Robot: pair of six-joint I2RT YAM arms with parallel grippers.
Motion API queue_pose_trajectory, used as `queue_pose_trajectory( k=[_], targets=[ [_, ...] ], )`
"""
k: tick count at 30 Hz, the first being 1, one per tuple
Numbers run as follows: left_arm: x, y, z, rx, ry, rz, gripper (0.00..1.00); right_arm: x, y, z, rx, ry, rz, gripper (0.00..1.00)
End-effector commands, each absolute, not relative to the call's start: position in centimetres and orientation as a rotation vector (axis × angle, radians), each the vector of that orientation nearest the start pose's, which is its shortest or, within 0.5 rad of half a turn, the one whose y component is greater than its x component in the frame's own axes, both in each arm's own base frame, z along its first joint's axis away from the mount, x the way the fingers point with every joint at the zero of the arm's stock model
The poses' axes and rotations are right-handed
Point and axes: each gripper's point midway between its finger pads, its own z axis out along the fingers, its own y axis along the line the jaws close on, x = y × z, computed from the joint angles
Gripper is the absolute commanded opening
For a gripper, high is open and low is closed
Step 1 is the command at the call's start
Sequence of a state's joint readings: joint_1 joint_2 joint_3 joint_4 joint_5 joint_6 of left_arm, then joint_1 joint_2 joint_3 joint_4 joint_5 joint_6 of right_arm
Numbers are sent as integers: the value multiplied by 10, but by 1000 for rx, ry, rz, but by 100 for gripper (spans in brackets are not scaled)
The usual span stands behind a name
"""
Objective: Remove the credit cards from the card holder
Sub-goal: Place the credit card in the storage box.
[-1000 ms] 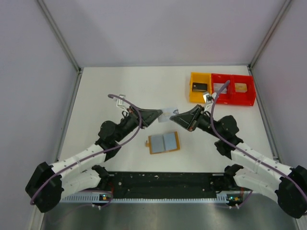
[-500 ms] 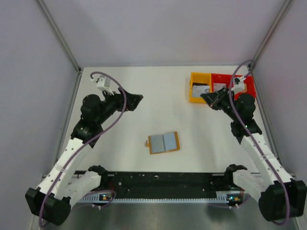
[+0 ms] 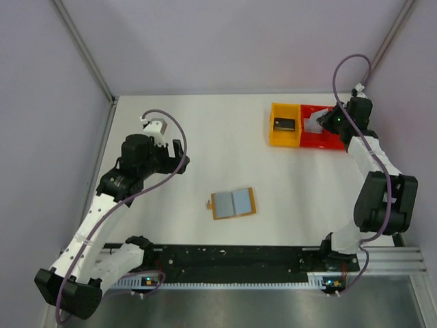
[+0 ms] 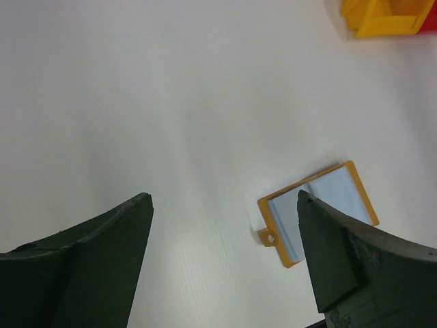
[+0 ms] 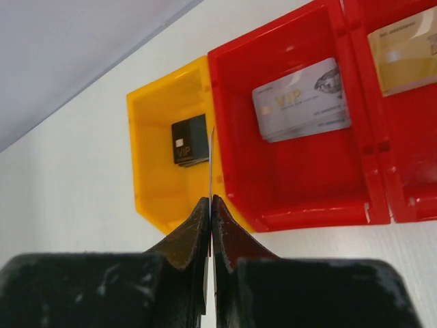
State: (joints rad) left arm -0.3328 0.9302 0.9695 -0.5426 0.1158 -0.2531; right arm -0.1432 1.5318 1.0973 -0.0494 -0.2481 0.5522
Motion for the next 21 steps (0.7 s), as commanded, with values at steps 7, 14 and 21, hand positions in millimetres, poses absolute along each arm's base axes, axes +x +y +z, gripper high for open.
queue_pose_trajectory(
  k=[7, 14, 21],
  targets=[
    [281, -90, 229, 116, 2101, -221, 89, 530, -39, 168, 481, 2071, 332, 0],
    [283, -83, 226, 91, 2095, -176, 89, 548, -31, 138, 480, 2122, 407, 0],
    [284, -81, 225, 84, 2096, -170, 89, 559, -17, 122, 454, 2151, 517, 0]
  ],
)
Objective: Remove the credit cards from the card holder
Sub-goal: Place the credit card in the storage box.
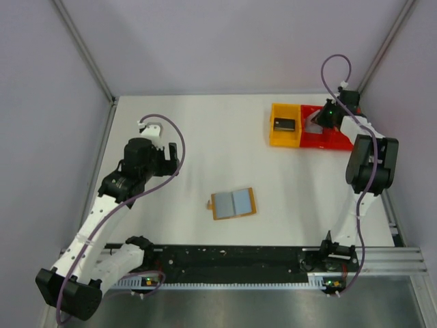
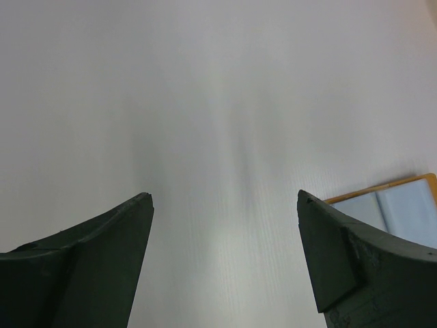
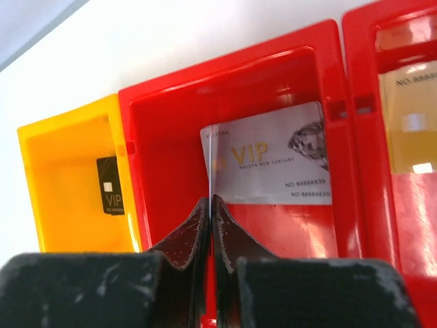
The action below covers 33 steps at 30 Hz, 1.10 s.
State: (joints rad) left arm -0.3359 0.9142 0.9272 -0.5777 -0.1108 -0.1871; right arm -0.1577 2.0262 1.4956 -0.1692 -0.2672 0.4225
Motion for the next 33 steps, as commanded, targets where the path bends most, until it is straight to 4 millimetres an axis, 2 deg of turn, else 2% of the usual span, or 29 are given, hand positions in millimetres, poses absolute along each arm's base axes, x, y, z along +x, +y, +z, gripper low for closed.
queue_pose_trajectory(
  k=[1, 9, 17, 21, 24, 28, 31, 33],
  targets=[
    [284, -81, 224, 84, 2098, -170, 89, 560, -15, 123, 447, 2152, 530, 0],
    [284, -82, 224, 86, 2094, -177, 89, 557, -16, 114, 461, 2203, 527, 0],
    [284, -82, 226, 85, 2089, -181, 89, 551, -36, 113, 503, 2243, 380, 32],
    [284, -81, 227, 83, 2084, -183, 89, 548, -46, 119, 517, 2252, 306, 43],
    [284, -81, 227, 83, 2083, -181, 89, 543, -56, 128, 533, 2245, 235, 49],
    [283, -82, 228, 84, 2079, -188, 89, 536, -67, 147, 533, 2218, 148, 51],
    [282, -82, 229, 84, 2073, -195, 89, 530, -64, 169, 513, 2184, 129, 53],
    [282, -83, 228, 84, 2074, -204, 89, 524, -53, 185, 479, 2166, 129, 53]
  ],
)
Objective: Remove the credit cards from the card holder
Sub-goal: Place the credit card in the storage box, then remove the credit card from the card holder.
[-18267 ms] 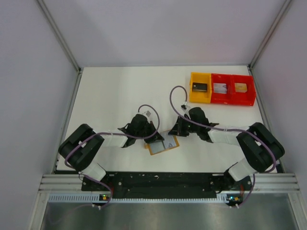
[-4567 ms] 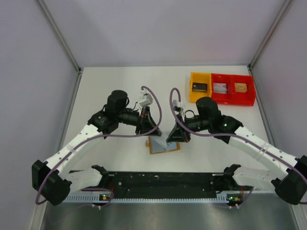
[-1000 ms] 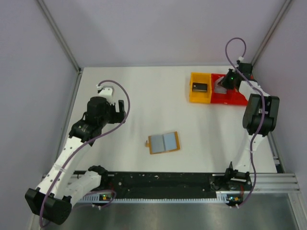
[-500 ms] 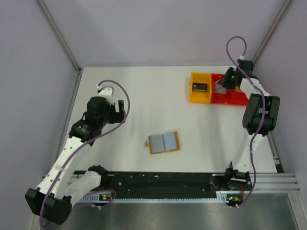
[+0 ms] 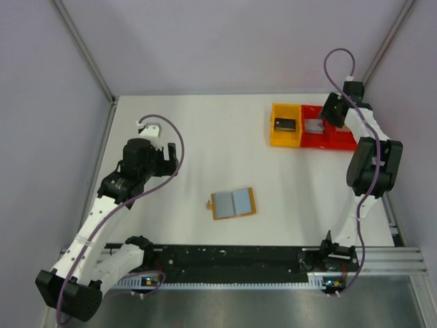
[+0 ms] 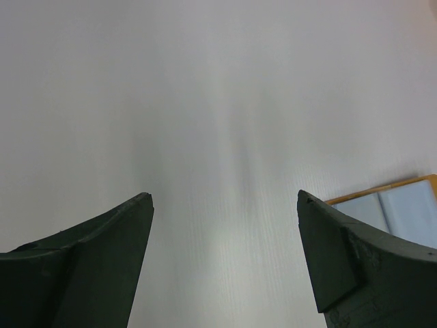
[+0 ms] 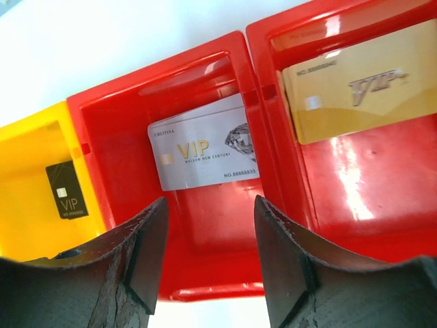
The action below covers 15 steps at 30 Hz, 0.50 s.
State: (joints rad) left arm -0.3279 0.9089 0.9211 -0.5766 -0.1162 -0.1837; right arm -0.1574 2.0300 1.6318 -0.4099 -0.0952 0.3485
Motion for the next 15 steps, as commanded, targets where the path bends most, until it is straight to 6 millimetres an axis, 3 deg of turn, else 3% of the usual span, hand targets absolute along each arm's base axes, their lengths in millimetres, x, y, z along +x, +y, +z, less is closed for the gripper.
queue_pose_trajectory(
  k=[1, 4, 7, 12, 15],
  targets=[
    [282, -84, 229, 86, 2073, -212, 89, 520, -47, 190, 461, 2163, 126, 54],
    [281, -89, 227, 95, 2084, -241, 89, 503, -12, 207, 378, 2154, 161, 58],
    [278, -96, 227, 100, 2092, -287, 89, 476, 37, 211, 261, 2178, 233, 64],
    [266, -122, 228, 129, 2096, -484, 89, 407, 120, 212, 35, 2202, 314, 65],
    [255, -148, 226, 125, 2102, -690, 87, 361, 171, 198, -133, 2232, 364, 66]
  ],
)
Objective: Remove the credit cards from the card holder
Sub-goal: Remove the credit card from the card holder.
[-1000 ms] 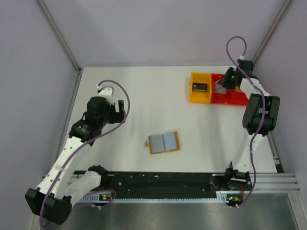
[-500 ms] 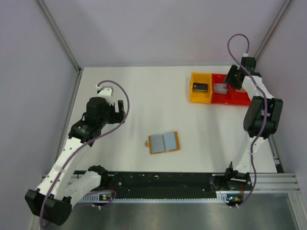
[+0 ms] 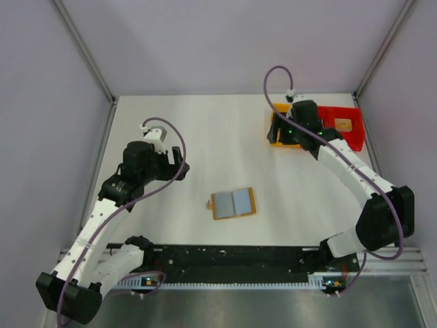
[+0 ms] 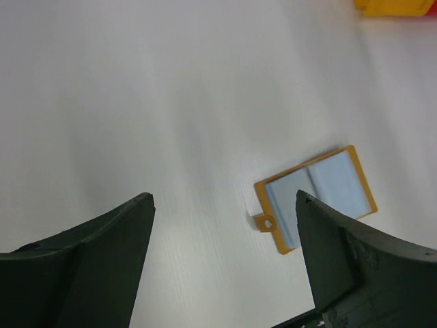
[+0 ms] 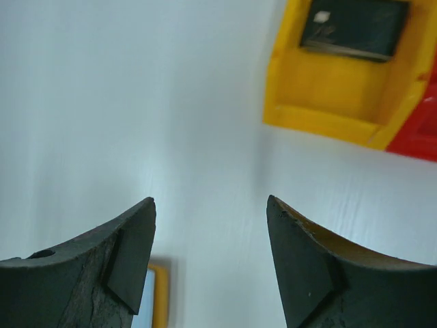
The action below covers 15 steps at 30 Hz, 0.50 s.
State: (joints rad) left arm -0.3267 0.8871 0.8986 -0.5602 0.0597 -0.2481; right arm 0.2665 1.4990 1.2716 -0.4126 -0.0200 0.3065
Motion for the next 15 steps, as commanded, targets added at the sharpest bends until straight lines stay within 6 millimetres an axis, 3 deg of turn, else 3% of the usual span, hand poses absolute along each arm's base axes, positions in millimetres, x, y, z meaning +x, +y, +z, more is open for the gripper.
queue_pose_trajectory(
  k=[1, 4, 9, 15],
  targets=[
    [250, -155, 221, 119, 2118, -751, 86, 349, 186, 196, -173, 2234, 387, 66],
    [243, -176, 217, 104, 2115, -920, 82, 306, 231, 178, -313, 2270, 447, 66],
    [234, -192, 180, 54, 2197, -1043, 81, 250, 289, 148, -529, 2312, 470, 66],
    [224, -206, 129, 27, 2353, -1059, 81, 213, 326, 115, -676, 2361, 452, 76]
  ],
)
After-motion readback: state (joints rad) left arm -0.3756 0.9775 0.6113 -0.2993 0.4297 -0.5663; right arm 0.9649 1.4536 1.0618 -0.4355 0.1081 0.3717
